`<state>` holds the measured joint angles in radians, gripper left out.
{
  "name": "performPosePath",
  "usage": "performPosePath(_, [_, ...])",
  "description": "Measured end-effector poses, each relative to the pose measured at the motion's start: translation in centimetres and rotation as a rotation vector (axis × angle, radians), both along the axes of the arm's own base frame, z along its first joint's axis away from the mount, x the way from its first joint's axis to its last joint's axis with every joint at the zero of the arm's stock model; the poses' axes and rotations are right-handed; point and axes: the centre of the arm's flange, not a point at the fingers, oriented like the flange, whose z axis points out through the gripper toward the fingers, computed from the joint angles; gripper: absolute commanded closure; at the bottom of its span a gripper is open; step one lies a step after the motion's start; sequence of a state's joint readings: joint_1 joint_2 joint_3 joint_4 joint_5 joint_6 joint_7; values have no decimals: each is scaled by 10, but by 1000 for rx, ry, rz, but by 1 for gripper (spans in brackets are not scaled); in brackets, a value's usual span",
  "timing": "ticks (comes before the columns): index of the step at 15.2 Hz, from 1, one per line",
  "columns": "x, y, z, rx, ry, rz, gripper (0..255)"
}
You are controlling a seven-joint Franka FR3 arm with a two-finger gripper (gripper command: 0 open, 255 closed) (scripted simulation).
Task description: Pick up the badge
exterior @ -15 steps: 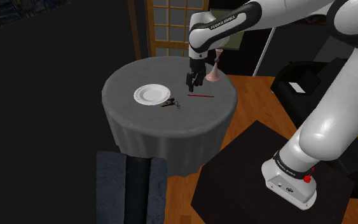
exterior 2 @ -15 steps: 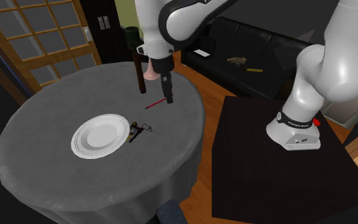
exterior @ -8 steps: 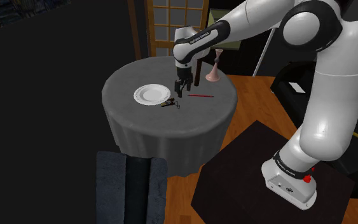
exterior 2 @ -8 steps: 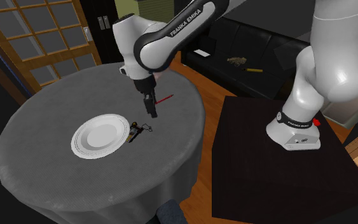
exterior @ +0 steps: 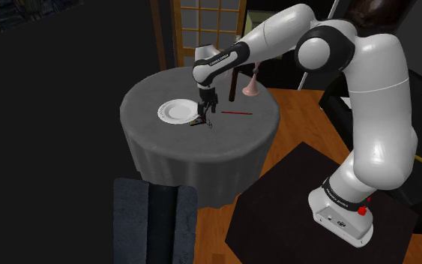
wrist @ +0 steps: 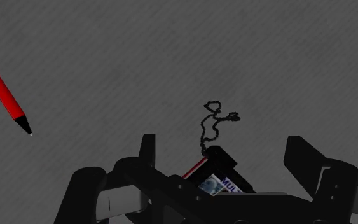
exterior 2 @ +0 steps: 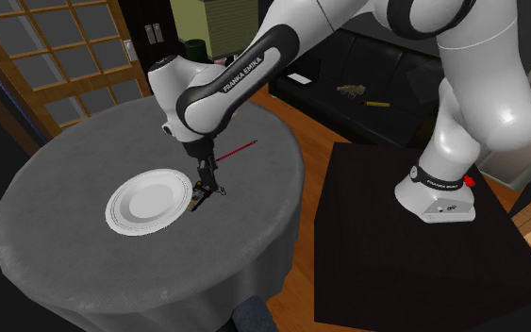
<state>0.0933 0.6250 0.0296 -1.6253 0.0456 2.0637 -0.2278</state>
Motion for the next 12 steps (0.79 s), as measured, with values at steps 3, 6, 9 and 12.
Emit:
performPosePath(3, [3,0,-17,0,0,1,0])
performPosePath(6, [2,-1,-29,0,0,1,255])
performPosePath(9, [2,0,-30,0,0,1,255])
performPosePath(12, [2,1,-29,0,-1,1,255])
